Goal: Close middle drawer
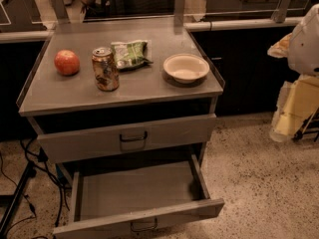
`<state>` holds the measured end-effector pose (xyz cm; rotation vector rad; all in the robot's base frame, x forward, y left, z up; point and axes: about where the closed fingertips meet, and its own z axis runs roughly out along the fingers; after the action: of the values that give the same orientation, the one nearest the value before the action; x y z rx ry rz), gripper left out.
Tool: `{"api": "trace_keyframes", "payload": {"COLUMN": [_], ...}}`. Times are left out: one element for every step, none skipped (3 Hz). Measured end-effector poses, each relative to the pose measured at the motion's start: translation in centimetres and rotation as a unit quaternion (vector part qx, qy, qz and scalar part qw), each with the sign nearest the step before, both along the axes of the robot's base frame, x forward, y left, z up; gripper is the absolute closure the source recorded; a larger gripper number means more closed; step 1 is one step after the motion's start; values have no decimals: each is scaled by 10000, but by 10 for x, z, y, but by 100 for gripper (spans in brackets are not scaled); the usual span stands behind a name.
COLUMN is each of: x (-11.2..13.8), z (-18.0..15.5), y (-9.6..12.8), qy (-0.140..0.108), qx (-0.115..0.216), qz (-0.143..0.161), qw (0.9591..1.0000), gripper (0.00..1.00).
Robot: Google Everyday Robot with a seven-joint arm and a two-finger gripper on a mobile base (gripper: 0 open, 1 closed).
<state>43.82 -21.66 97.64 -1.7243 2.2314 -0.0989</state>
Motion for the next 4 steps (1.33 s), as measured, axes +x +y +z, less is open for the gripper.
{"api": "trace_keyframes", "payload": {"x": [0, 0, 0, 0], "z": [0, 0, 0, 0], "y": [0, 0, 0, 0], "qy": [0, 0, -1, -1], "qx": [0, 0, 0, 0], "qz": [0, 0, 0, 0], "qw": [10000, 10000, 10000, 10000], "gripper": [0, 11, 34, 57]}}
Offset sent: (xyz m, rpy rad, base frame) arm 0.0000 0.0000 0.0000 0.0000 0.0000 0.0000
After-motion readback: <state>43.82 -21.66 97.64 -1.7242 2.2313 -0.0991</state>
